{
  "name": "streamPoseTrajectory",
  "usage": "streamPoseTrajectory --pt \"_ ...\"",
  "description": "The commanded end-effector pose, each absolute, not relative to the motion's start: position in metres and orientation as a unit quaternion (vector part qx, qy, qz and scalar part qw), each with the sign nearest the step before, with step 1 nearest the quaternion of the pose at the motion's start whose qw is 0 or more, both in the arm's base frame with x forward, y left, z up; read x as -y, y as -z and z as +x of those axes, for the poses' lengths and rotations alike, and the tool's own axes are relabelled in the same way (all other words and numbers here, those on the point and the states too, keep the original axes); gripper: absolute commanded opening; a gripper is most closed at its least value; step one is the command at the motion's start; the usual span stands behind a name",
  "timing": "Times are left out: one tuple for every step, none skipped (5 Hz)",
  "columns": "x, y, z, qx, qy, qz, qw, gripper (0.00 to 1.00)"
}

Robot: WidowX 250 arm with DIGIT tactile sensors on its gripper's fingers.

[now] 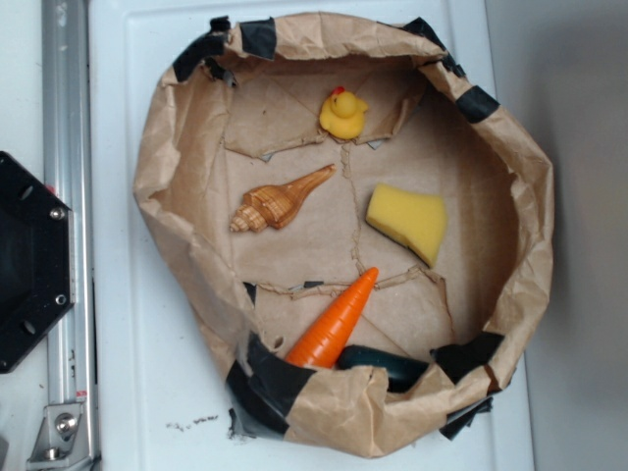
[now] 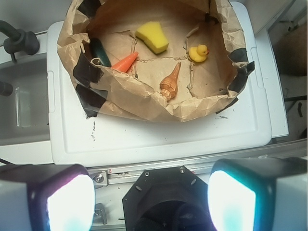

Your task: Grab the yellow duck.

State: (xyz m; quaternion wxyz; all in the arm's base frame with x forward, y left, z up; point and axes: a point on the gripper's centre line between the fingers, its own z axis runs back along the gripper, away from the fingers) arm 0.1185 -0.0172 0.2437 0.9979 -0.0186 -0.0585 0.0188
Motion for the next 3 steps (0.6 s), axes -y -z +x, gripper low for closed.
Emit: streamPoseTrajectory --pt "0.017 -0.244 0.118 0.059 -0.019 -0.019 0.998 1.0" --pt "-0.005 -0.238 0.165 0.095 -0.142 0.015 0.985 1.0" --pt "-0.018 -0.212 0.208 0.122 -0.258 0.067 0.956 1.0"
